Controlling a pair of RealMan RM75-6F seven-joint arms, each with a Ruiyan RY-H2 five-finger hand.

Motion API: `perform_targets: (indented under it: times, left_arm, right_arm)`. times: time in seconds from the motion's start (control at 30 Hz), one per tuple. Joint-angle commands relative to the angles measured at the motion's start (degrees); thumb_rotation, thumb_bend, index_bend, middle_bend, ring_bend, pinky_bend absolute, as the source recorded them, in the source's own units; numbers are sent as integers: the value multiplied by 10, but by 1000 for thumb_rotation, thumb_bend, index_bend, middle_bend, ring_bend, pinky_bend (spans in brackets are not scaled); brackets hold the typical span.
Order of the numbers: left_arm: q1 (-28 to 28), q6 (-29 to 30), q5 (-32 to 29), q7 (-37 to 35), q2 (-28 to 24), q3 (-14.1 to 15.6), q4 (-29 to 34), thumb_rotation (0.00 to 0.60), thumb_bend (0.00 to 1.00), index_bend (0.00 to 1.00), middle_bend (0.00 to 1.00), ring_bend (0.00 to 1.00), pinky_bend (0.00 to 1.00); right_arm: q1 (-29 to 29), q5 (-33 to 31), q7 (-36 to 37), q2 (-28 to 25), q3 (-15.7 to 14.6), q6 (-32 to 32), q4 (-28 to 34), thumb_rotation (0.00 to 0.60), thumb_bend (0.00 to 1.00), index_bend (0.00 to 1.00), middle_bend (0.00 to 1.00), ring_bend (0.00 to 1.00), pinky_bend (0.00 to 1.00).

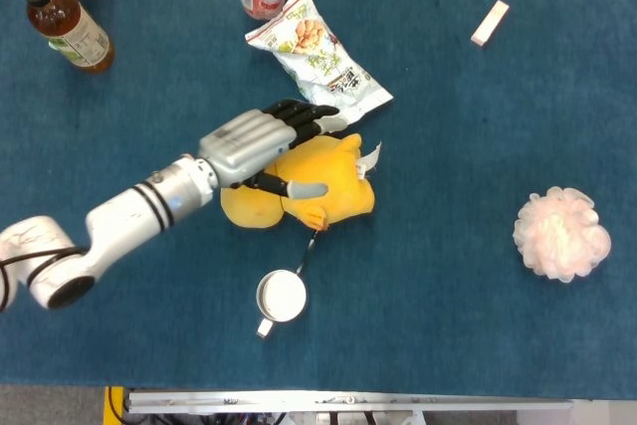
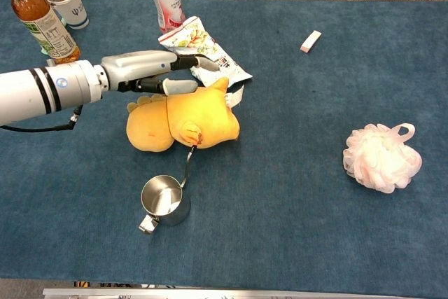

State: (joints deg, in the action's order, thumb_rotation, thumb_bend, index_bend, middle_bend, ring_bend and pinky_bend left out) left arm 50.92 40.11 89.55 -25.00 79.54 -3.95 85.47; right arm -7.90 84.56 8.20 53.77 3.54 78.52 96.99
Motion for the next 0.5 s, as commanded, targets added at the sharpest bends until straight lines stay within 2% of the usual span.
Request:
perform_targets:
  times: [0.03,0.5]
  left_arm:
    - [13,-15,-16,9,13,-7,-8,16,0,15,38,0,0]
    - [60,-68,-71,56,60,-23,-32,15,0,17,38,0,0]
  right_arm:
    - [2,-2,2,0,-1,1,-2,600,0,252,330,120,148]
    - [8,-4,11,1,-2,5,-11,600,0,252,330,120,149]
